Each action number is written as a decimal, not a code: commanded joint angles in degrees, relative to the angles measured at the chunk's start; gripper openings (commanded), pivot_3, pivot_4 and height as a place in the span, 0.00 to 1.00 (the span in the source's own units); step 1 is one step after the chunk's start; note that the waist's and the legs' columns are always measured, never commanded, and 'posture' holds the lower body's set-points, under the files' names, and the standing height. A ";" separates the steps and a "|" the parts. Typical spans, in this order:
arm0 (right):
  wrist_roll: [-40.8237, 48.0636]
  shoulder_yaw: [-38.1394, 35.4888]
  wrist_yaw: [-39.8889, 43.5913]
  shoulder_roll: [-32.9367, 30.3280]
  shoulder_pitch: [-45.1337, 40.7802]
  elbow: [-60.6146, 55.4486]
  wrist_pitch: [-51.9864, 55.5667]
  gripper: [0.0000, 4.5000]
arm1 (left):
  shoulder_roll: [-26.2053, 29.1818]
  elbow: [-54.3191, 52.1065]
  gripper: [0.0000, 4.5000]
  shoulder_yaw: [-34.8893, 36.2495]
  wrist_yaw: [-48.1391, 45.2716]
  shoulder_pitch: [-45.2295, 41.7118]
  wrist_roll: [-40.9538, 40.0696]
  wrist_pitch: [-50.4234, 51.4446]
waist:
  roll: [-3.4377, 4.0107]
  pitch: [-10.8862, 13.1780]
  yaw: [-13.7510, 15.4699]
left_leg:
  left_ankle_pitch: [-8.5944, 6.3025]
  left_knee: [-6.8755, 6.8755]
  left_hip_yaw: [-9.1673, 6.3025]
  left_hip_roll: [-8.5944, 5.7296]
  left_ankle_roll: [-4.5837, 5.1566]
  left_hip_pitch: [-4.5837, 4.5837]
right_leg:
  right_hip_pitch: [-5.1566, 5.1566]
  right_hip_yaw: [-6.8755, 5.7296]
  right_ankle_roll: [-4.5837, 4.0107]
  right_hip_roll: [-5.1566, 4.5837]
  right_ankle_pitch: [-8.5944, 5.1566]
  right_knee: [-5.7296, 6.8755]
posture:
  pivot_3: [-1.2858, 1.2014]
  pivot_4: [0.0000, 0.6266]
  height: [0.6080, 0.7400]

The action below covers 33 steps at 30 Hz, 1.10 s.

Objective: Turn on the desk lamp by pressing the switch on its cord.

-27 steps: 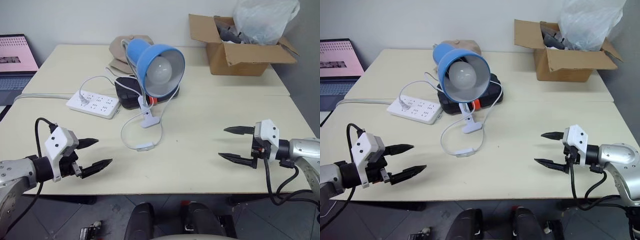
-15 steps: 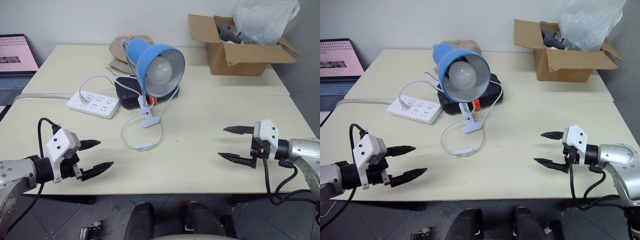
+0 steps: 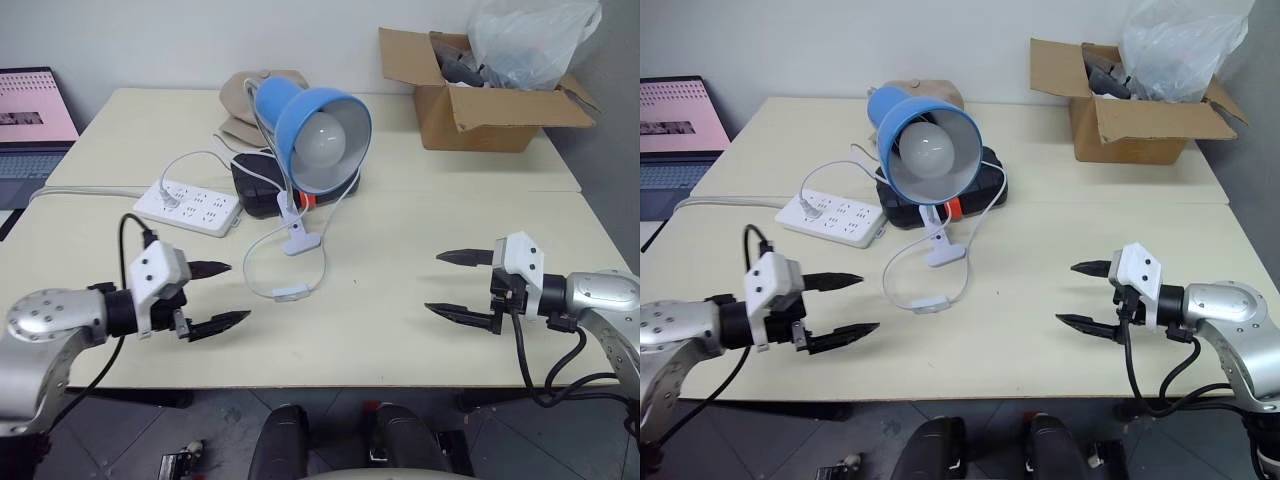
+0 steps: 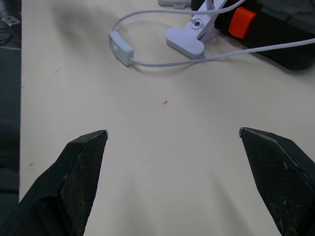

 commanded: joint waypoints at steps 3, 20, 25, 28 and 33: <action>-1.10 -0.14 -3.67 -2.00 1.43 -6.37 4.84 1.00 | -2.54 10.17 0.99 -11.20 -3.75 -9.35 8.59 -8.31 | -0.01 -0.01 0.20 | 0.00 0.04 -0.01 0.00 0.01 0.00 | 0.03 -0.01 0.02 0.01 0.01 0.04 | 0.52 0.24 1.00; 1.11 -2.03 -6.88 -2.24 4.21 -12.50 9.37 1.00 | -10.61 32.63 0.93 -20.23 -11.14 -21.39 15.88 -22.12 | -0.04 -0.02 -0.03 | 0.01 0.21 -0.02 -0.01 0.02 -0.06 | 0.02 0.01 0.13 0.05 0.01 0.15 | 0.52 0.24 1.00; 1.22 -2.23 -7.16 -2.13 4.21 -13.04 9.81 1.00 | -12.13 35.91 0.73 -20.68 -11.00 -22.50 17.50 -24.49 | -0.05 -0.03 -0.09 | 0.01 0.23 -0.04 -0.01 0.02 -0.05 | 0.03 0.00 0.14 0.05 0.02 0.17 | 0.52 0.24 1.00; 1.40 -2.22 -7.40 -2.22 4.09 -13.13 9.98 1.00 | -13.23 36.87 0.58 -20.82 -10.87 -22.84 18.14 -25.32 | -0.05 -0.04 -0.09 | 0.02 0.27 -0.06 -0.03 0.03 -0.01 | 0.10 0.00 0.19 0.05 0.05 0.18 | 0.52 0.24 1.00; 1.62 -1.95 -7.43 -2.46 3.43 -12.99 10.25 1.00 | -13.95 37.19 0.34 -20.82 -11.30 -22.91 18.56 -25.94 | -0.06 -0.04 -0.10 | 0.04 0.33 -0.09 -0.04 0.06 0.02 | 0.17 0.01 0.27 0.05 0.10 0.18 | 0.52 0.24 1.00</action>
